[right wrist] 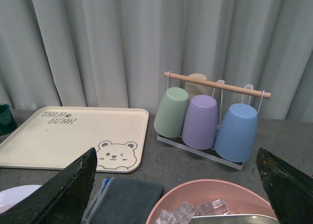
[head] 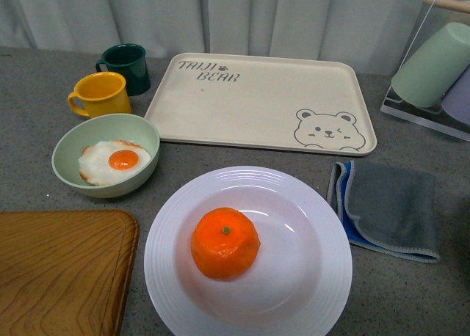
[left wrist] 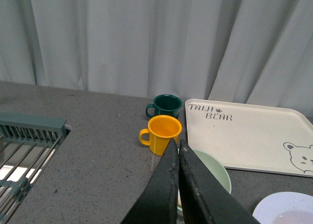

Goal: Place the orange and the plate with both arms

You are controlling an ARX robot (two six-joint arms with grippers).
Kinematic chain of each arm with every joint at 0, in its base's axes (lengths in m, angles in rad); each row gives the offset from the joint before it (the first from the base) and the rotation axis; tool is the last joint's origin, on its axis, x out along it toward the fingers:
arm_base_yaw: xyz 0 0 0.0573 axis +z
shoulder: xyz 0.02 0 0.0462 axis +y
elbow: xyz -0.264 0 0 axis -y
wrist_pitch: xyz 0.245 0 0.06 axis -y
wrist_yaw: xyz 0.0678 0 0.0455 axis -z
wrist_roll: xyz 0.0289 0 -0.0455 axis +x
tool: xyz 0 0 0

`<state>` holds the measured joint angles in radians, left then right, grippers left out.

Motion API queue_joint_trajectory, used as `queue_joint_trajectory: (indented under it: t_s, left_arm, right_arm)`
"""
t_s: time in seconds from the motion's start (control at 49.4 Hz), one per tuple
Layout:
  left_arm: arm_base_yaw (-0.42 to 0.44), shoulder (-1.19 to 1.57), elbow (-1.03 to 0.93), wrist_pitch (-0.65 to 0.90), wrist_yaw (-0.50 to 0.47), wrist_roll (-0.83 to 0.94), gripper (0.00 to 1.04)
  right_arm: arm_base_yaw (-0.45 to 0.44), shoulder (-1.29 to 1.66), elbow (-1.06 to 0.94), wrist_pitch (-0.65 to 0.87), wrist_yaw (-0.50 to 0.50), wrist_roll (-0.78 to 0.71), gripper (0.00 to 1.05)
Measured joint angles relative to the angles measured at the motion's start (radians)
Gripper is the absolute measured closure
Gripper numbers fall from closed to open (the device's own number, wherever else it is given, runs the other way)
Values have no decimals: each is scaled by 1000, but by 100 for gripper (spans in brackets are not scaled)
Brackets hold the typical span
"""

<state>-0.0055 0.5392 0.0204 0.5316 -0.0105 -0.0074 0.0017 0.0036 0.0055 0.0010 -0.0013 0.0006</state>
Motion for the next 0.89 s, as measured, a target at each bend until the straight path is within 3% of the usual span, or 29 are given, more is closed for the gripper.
queue_joint_trajectory:
  t_s: [0.688,0.89]
  left_arm:
    - [3,-322,0,-310,10,0,101]
    - [3,-333,0,-318,10,0,70]
  right_arm:
    - [0,0,0,0,0,0,9]
    - [0,0,0,0,0,0,9]
